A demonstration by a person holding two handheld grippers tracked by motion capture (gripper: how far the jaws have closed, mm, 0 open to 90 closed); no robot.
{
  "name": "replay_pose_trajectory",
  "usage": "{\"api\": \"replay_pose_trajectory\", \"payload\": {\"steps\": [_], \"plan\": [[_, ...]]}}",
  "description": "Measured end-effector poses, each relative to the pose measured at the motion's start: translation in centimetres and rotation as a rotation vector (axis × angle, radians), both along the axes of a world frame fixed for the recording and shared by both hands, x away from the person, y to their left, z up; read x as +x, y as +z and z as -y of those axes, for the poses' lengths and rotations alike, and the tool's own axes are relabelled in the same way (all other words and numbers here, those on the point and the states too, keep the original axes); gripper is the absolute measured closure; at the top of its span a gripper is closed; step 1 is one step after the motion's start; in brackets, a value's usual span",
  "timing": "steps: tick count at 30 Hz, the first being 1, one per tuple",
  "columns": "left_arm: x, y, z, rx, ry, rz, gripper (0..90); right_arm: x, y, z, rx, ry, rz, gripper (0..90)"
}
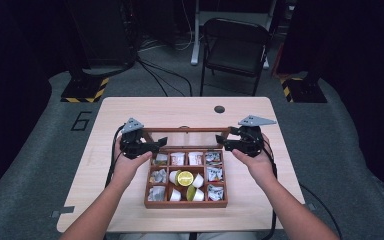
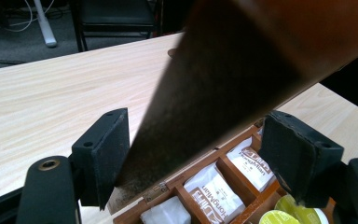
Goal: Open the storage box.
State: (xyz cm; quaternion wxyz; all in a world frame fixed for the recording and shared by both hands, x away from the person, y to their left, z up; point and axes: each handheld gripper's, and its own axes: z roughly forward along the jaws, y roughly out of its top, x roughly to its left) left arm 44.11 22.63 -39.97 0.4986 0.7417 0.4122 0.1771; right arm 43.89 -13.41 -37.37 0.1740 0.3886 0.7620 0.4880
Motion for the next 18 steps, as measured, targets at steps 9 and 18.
{"api": "replay_pose_trajectory", "payload": {"steps": [9, 18], "plan": [[0.7, -0.2, 0.0, -0.014, 0.022, 0.009, 24.1, 1.2, -1.7, -0.5, 0.006, -0.011, -0.021, 38.5], [1.0, -0.6, -0.1, -0.016, 0.040, -0.005, 25.5, 2.0, -1.9, -0.8, 0.037, -0.004, -0.027, 45.3]]}}
